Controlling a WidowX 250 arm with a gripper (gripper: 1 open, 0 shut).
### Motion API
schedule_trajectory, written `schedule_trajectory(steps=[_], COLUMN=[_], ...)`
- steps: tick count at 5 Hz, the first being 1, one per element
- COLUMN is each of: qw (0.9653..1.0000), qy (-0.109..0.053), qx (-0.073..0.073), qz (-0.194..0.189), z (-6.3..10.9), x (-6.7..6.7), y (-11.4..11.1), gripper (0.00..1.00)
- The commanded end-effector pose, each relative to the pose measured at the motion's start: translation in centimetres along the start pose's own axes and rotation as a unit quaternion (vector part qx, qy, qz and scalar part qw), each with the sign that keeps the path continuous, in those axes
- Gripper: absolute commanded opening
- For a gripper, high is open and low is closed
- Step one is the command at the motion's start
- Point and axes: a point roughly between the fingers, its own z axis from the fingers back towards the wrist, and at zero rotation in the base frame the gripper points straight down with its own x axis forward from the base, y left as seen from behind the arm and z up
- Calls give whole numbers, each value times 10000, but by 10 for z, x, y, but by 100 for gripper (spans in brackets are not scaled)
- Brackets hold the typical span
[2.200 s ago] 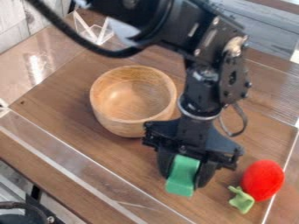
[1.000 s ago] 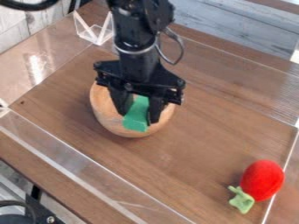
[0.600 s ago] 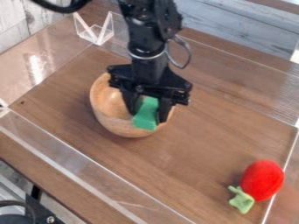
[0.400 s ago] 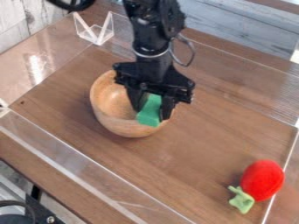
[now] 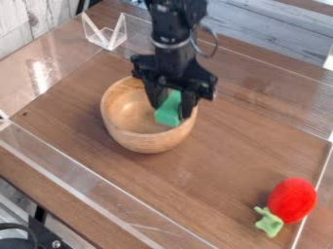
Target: Put the green block in the brown bowl
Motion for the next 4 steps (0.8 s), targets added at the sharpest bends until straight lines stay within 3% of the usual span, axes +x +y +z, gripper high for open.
schedule_trajectory(steps=[1,2,4], qw=[9991,9966,9910], qy=[-220,-207,-204], qx=[112,266,359], qz=[353,749,1270], z=[25,39,44], x=[20,23,11], y=[17,31,43], gripper=[0,0,0])
